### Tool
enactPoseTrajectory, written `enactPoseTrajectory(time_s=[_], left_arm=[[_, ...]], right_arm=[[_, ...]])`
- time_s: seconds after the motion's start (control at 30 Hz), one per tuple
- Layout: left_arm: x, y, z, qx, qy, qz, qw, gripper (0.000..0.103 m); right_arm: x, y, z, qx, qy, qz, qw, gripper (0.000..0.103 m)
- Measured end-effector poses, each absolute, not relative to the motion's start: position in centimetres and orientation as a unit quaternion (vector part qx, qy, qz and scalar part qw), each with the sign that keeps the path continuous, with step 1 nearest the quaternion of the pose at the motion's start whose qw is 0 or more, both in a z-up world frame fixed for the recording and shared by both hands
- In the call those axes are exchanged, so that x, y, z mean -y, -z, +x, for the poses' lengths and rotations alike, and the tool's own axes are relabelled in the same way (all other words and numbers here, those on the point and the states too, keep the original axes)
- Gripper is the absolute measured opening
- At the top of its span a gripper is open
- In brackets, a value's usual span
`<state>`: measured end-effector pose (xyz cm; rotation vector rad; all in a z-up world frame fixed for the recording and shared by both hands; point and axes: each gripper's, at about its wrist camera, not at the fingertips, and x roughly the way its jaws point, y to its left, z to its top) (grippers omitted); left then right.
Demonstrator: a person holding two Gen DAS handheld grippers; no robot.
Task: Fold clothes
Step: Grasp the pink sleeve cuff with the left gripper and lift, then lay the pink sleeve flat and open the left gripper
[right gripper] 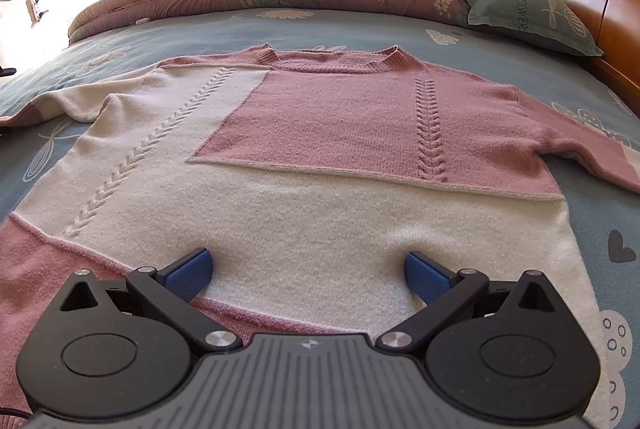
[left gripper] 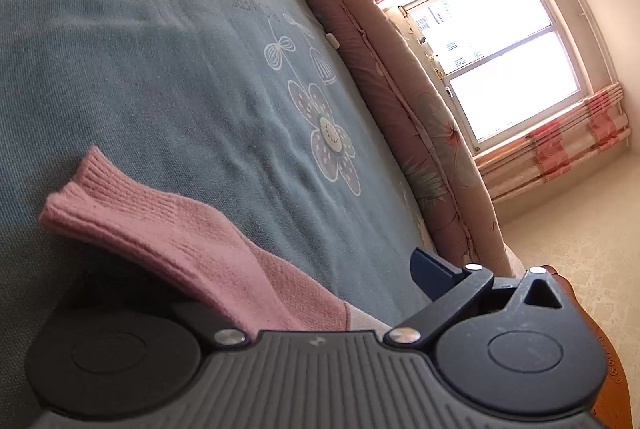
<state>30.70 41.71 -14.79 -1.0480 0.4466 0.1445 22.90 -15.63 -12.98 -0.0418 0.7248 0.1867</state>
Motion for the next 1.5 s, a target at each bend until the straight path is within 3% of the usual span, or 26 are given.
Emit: enactPoseTrajectory(time_s=[0.13, 0.23, 0.33, 0.4, 0.5, 0.53, 0.87, 1.07, 1.27, 1.33, 1.4, 1.5], left_arm=[[-40.9, 14.7, 29.3, -0.216, -0.105, -0.498, 0.833, 0.094], [-41.0, 15.0, 28.0, -0.205, -0.135, -0.530, 0.812, 0.083], [-41.6, 15.6, 27.5, -0.203, -0.166, -0.538, 0.801, 0.059], [-41.9, 16.0, 27.3, -0.203, -0.182, -0.535, 0.800, 0.034], [-42.6, 16.3, 27.5, -0.210, -0.194, -0.519, 0.806, 0.010], [-42.8, 16.4, 27.6, -0.211, -0.198, -0.511, 0.809, 0.009], [-42.9, 10.6, 29.8, -0.155, -0.210, -0.371, 0.891, 0.007], [-44.0, 10.8, 30.4, -0.178, -0.177, -0.403, 0.880, 0.007], [-44.6, 11.3, 27.6, -0.203, -0.277, -0.381, 0.859, 0.020], [-44.5, 10.1, 26.6, -0.186, -0.280, -0.378, 0.863, 0.030], [-43.5, 8.9, 26.6, -0.182, -0.244, -0.386, 0.871, 0.053], [-39.8, 8.2, 28.3, -0.219, -0.163, -0.375, 0.886, 0.053]], right_arm=[[15.6, 13.0, 22.8, -0.353, -0.091, -0.020, 0.931, 0.103], [15.6, 13.0, 22.8, -0.353, -0.091, -0.020, 0.931, 0.103], [15.6, 13.0, 22.8, -0.352, -0.090, -0.020, 0.931, 0.103], [15.6, 13.0, 22.8, -0.352, -0.090, -0.020, 0.931, 0.103], [15.6, 13.0, 22.8, -0.352, -0.090, -0.020, 0.931, 0.103], [15.6, 13.0, 22.8, -0.352, -0.090, -0.020, 0.931, 0.103], [15.6, 13.0, 22.9, -0.350, -0.089, -0.019, 0.933, 0.103], [15.6, 13.1, 22.9, -0.348, -0.090, -0.019, 0.933, 0.103], [15.5, 13.0, 22.9, -0.350, -0.088, -0.020, 0.932, 0.103], [15.5, 13.0, 22.9, -0.351, -0.088, -0.021, 0.932, 0.103], [15.5, 13.0, 22.9, -0.351, -0.088, -0.021, 0.932, 0.103], [15.5, 13.0, 22.8, -0.350, -0.087, -0.022, 0.933, 0.103]])
